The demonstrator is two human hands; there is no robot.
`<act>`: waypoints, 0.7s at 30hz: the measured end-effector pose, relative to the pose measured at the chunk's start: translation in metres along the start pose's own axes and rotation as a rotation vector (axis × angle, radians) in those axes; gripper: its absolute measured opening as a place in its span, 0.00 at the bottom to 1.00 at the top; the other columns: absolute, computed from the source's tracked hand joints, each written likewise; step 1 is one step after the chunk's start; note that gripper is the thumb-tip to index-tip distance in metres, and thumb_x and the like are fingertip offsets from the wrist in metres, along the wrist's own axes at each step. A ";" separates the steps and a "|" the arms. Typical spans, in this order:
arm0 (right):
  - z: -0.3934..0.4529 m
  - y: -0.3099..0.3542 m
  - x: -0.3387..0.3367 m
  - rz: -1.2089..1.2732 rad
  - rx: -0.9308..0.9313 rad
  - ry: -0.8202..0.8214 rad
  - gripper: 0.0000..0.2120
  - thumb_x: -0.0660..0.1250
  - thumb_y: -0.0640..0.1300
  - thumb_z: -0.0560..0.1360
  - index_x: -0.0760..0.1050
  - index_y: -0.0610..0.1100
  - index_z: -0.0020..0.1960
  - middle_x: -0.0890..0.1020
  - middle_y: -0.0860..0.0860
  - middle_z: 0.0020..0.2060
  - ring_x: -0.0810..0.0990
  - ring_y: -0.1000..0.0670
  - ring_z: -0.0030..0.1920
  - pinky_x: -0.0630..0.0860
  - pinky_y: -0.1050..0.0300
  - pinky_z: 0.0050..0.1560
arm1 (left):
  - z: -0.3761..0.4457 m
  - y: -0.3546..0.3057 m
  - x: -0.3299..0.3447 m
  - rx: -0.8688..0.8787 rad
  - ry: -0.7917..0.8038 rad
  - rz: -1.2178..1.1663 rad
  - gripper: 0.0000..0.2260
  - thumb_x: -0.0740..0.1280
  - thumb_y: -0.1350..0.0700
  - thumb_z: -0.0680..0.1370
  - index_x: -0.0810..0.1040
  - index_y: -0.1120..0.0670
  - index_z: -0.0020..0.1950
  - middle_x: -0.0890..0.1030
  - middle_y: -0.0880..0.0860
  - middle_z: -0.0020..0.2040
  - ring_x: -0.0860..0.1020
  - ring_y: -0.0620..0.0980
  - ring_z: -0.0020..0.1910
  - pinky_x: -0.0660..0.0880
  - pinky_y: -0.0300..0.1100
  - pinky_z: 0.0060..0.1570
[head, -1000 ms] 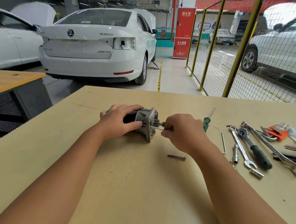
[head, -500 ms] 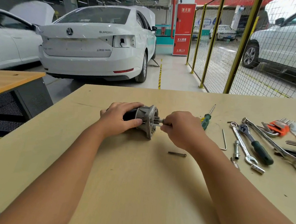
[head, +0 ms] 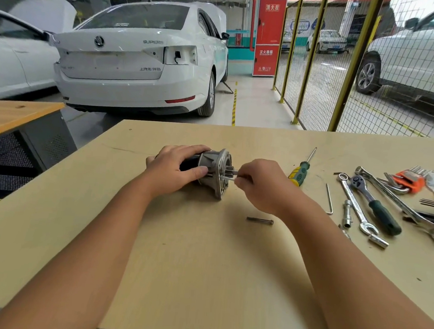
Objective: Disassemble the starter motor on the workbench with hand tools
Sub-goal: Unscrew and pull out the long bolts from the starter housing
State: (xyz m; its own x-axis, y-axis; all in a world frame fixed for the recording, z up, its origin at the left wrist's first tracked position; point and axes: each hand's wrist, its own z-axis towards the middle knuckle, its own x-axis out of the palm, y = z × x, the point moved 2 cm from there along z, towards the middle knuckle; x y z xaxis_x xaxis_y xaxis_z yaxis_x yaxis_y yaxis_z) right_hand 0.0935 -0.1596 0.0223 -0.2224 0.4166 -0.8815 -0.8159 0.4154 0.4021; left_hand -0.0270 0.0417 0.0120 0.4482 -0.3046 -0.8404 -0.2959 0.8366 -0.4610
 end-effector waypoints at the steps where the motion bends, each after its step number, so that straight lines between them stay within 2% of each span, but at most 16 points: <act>1: 0.000 0.001 0.000 -0.018 -0.004 -0.006 0.09 0.66 0.46 0.80 0.81 0.43 0.47 0.76 0.50 0.40 0.73 0.46 0.45 0.71 0.52 0.44 | 0.000 0.000 0.000 -0.002 0.004 -0.003 0.24 0.61 0.29 0.73 0.66 0.24 0.70 0.75 0.32 0.67 0.64 0.45 0.71 0.57 0.52 0.60; 3: -0.002 0.003 -0.001 -0.076 0.007 -0.039 0.06 0.68 0.49 0.79 0.80 0.48 0.46 0.77 0.51 0.43 0.74 0.46 0.47 0.74 0.48 0.49 | 0.000 0.000 -0.001 0.000 0.013 -0.002 0.25 0.62 0.30 0.72 0.66 0.24 0.70 0.75 0.31 0.66 0.64 0.45 0.71 0.57 0.52 0.61; 6: -0.005 0.007 -0.003 -0.146 0.045 -0.107 0.05 0.71 0.53 0.75 0.77 0.54 0.43 0.78 0.55 0.44 0.75 0.48 0.48 0.73 0.46 0.52 | 0.000 0.000 -0.001 0.004 0.026 0.005 0.27 0.64 0.29 0.71 0.65 0.23 0.69 0.74 0.31 0.66 0.64 0.45 0.71 0.57 0.53 0.61; 8: -0.006 0.006 -0.003 -0.117 0.045 -0.116 0.06 0.73 0.52 0.74 0.76 0.54 0.43 0.78 0.55 0.43 0.76 0.48 0.47 0.75 0.47 0.50 | -0.001 0.000 -0.001 0.011 0.029 0.014 0.28 0.63 0.27 0.68 0.64 0.22 0.69 0.74 0.31 0.66 0.64 0.45 0.71 0.58 0.53 0.61; 11: -0.005 0.005 -0.002 -0.011 0.047 -0.100 0.07 0.73 0.49 0.75 0.74 0.53 0.44 0.77 0.54 0.40 0.76 0.47 0.43 0.76 0.51 0.42 | -0.001 -0.001 -0.001 0.014 0.014 0.004 0.27 0.60 0.26 0.69 0.65 0.22 0.68 0.74 0.31 0.65 0.64 0.45 0.71 0.58 0.54 0.62; 14: -0.004 0.004 -0.001 0.068 0.025 -0.100 0.05 0.70 0.48 0.77 0.76 0.51 0.45 0.74 0.58 0.35 0.74 0.52 0.39 0.69 0.57 0.35 | 0.000 0.001 0.000 0.011 0.000 0.002 0.22 0.59 0.30 0.74 0.66 0.23 0.69 0.75 0.32 0.67 0.65 0.46 0.72 0.60 0.56 0.64; 17: -0.001 0.002 0.000 0.022 0.009 -0.058 0.08 0.65 0.48 0.81 0.79 0.47 0.45 0.72 0.56 0.34 0.71 0.49 0.41 0.63 0.55 0.38 | 0.001 0.001 0.000 0.006 0.002 -0.001 0.23 0.60 0.31 0.74 0.67 0.24 0.70 0.76 0.33 0.66 0.66 0.47 0.72 0.61 0.58 0.65; 19: 0.000 0.002 -0.001 -0.026 0.009 -0.032 0.10 0.64 0.48 0.82 0.80 0.45 0.47 0.75 0.52 0.37 0.73 0.47 0.44 0.67 0.54 0.42 | 0.001 0.001 -0.001 0.005 0.008 -0.012 0.23 0.61 0.31 0.74 0.67 0.25 0.70 0.76 0.33 0.66 0.67 0.47 0.72 0.62 0.59 0.66; 21: -0.001 0.002 -0.001 -0.064 0.029 -0.045 0.09 0.66 0.50 0.80 0.81 0.47 0.48 0.78 0.51 0.42 0.75 0.46 0.46 0.73 0.51 0.45 | 0.001 0.001 -0.001 0.005 0.018 -0.014 0.25 0.62 0.30 0.72 0.67 0.25 0.70 0.76 0.34 0.66 0.67 0.47 0.72 0.62 0.60 0.67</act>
State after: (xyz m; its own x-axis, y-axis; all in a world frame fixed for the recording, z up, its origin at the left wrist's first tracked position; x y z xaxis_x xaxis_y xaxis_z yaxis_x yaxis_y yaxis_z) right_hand 0.0918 -0.1600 0.0238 -0.1451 0.4241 -0.8939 -0.8116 0.4657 0.3526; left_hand -0.0270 0.0430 0.0124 0.4368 -0.3245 -0.8390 -0.2854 0.8344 -0.4714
